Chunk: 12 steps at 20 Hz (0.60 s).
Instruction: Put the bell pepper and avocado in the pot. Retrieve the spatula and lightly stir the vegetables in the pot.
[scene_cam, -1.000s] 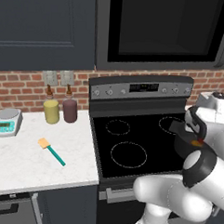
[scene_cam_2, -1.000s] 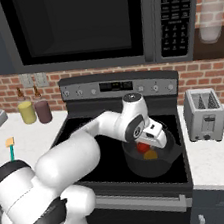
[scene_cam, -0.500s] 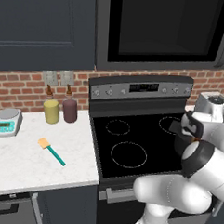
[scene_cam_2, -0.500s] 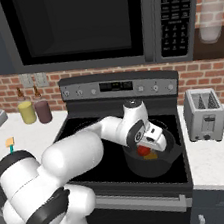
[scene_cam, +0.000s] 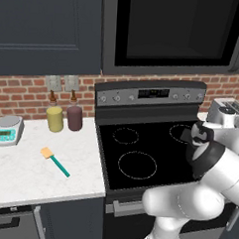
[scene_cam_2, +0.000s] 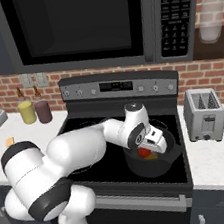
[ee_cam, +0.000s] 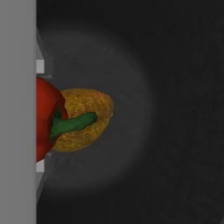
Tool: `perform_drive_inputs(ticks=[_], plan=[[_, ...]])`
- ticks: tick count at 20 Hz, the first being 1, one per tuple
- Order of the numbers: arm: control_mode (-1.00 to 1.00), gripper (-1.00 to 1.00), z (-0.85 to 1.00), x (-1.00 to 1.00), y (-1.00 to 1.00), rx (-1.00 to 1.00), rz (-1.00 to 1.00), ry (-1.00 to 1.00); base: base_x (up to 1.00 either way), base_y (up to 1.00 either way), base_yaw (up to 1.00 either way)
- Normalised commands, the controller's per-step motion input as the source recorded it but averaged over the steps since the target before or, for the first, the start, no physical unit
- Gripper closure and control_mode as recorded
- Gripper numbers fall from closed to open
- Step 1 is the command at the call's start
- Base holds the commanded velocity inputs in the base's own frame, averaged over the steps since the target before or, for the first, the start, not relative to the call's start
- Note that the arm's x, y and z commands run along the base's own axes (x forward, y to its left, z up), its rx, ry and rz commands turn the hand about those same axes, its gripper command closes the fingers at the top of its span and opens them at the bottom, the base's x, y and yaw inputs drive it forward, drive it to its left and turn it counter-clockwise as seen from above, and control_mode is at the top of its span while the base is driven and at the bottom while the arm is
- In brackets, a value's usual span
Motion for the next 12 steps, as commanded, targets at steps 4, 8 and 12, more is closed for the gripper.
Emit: perform_drive_inputs(ticks=[4,8,12], plan=[[-1.0,-1.0,0.0,0.0,0.0,0.0,0.0,0.0,0.0,0.0,0.0],[-1.0,-1.0,0.0,0.0,0.0,0.0,0.0,-0.02,0.0,0.0,0.0],[-1.0,-1.0,0.04,-0.02,0.0,0.0,0.0,-0.07,0.0,0.0,0.0]])
